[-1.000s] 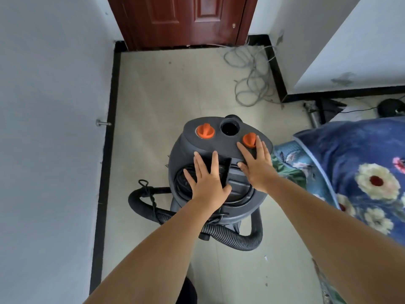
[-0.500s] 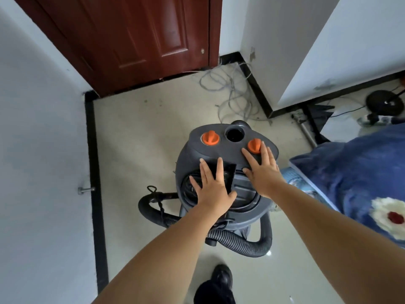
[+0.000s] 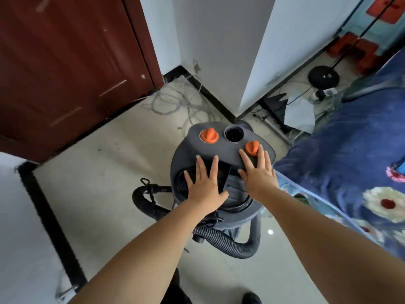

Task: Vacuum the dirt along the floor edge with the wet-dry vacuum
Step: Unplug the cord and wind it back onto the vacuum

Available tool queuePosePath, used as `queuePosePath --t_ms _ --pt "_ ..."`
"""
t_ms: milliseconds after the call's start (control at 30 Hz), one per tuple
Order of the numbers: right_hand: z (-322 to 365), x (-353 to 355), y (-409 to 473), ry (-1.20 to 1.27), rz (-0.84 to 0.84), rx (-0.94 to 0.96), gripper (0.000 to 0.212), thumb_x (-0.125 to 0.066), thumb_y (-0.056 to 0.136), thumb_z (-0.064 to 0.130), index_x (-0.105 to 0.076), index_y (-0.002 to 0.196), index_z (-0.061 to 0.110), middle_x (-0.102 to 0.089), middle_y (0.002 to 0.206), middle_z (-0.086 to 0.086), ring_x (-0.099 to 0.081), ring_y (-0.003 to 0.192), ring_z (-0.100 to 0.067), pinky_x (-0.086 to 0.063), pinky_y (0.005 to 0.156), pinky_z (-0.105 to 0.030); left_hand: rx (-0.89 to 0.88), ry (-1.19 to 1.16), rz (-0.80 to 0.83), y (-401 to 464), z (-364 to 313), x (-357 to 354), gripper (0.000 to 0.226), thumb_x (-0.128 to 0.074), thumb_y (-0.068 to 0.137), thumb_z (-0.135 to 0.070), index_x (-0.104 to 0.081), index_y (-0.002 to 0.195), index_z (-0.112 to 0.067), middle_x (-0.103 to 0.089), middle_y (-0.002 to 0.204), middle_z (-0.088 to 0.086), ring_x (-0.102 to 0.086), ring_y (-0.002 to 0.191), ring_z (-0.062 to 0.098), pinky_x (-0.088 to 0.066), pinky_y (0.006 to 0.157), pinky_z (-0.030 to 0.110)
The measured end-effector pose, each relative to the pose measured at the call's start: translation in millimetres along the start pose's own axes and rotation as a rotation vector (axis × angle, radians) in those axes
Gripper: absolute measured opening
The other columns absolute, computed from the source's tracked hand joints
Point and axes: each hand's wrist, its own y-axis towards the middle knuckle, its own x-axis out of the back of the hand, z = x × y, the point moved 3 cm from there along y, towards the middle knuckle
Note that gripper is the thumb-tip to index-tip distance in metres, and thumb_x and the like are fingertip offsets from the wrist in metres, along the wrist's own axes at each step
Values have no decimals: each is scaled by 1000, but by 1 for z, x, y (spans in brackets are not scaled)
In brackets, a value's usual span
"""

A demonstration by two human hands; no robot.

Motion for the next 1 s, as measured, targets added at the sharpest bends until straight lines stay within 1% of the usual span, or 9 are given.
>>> queuePosePath --t_ms 100,200,333,433,567,767,900,1000 --pt "9 3 9 100 -49 -88 58 -29 103 43 3 151 44 27 158 -5 18 147 -25 -10 119 -48 -91 98 42 25 6 21 101 -53 89 -46 29 146 -27 33 151 22 21 146 28 6 114 58" --pt "11 8 19 145 -76 -166 57 -29 103 43 3 151 44 26 158 -5 18 147 -25 -9 119 -49 -149 162 79 46 5 38 101 -53 88 -44 27 147 -26 33 151 22 19 146 28 6 115 57" --pt "7 17 36 177 -94 -255 56 -24 103 45 7 149 47 27 158 -3 20 146 -23 -4 118 -52 -218 195 115 76 -6 54 102 -54 87 -43 27 146 -27 33 151 22 18 146 29 7 114 57" --pt "-1 27 48 221 -109 -320 56 -24 103 46 7 149 48 26 158 -3 19 147 -23 -4 118 -53 -280 209 135 97 -20 63 101 -54 86 -41 26 147 -27 33 151 22 18 146 29 7 114 57" --pt "-26 44 70 270 -162 -381 57 -29 103 44 1 151 44 21 159 -5 16 147 -25 -7 119 -50 -368 210 136 133 -47 70 100 -54 86 -41 24 148 -29 33 151 21 18 146 28 10 113 57" --pt "-77 69 107 297 -228 -453 58 -35 102 41 -5 152 42 17 160 -8 12 147 -27 -7 118 -51 -470 188 165 184 -103 77 99 -54 87 -39 23 148 -29 34 152 19 23 145 27 10 111 60" --pt "-113 90 132 290 -239 -466 57 -37 101 41 -8 151 44 17 160 -7 10 147 -29 -8 118 -53 -500 144 181 212 -141 79 98 -54 88 -35 23 148 -28 35 152 17 24 144 27 9 111 60" --pt "-136 107 156 261 -255 -435 56 -35 102 41 -8 151 45 16 160 -7 9 147 -29 -8 117 -54 -488 100 154 238 -164 81 98 -55 87 -33 19 150 -28 34 152 16 22 145 26 6 112 61"
